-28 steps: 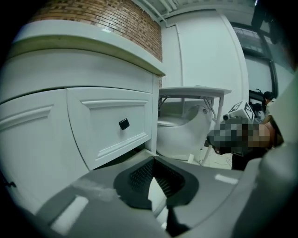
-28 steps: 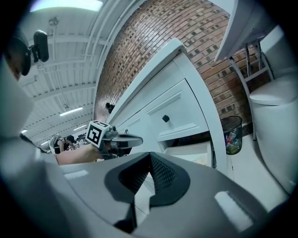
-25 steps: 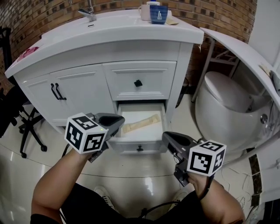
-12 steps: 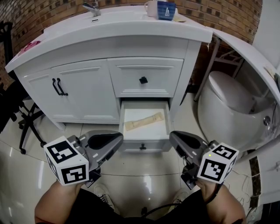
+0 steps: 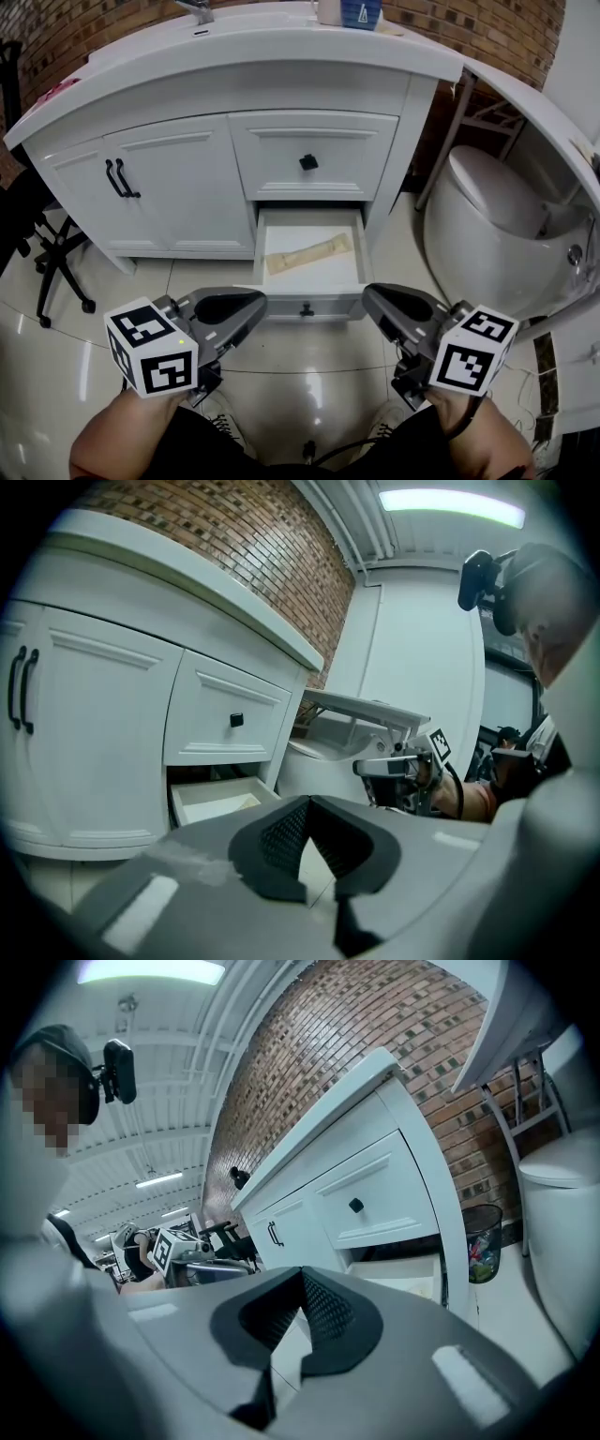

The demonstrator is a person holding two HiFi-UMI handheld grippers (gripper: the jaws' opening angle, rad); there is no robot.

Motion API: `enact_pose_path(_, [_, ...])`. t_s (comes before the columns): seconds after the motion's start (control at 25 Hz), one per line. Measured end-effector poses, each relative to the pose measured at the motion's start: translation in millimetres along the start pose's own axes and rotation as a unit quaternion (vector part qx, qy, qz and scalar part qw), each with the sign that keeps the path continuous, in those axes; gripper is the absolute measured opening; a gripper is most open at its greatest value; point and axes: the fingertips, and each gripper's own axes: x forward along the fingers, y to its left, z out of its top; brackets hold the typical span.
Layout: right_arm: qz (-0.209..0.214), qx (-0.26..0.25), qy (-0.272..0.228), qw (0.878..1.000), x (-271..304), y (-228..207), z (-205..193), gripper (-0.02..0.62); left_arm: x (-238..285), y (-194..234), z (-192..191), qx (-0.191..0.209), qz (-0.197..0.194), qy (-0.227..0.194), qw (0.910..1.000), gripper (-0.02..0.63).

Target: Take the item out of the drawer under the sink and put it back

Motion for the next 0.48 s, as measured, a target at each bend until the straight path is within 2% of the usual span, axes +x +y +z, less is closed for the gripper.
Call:
enact_pose_path(0.16, [0.0, 0.021, -0.002, 1.0, -0.3, -3.2, -1.9, 0.005, -1.6, 1.2, 5.7, 0.001, 0.003, -0.011, 0.9999, 0.006])
enact_pose_path(0.48, [-0.003, 0.017, 0.006, 1.0, 1.5, -3.3, -5.3, 0.005, 1.5, 1.8, 1.8, -0.01, -0.001, -0.01, 0.9999, 0.006])
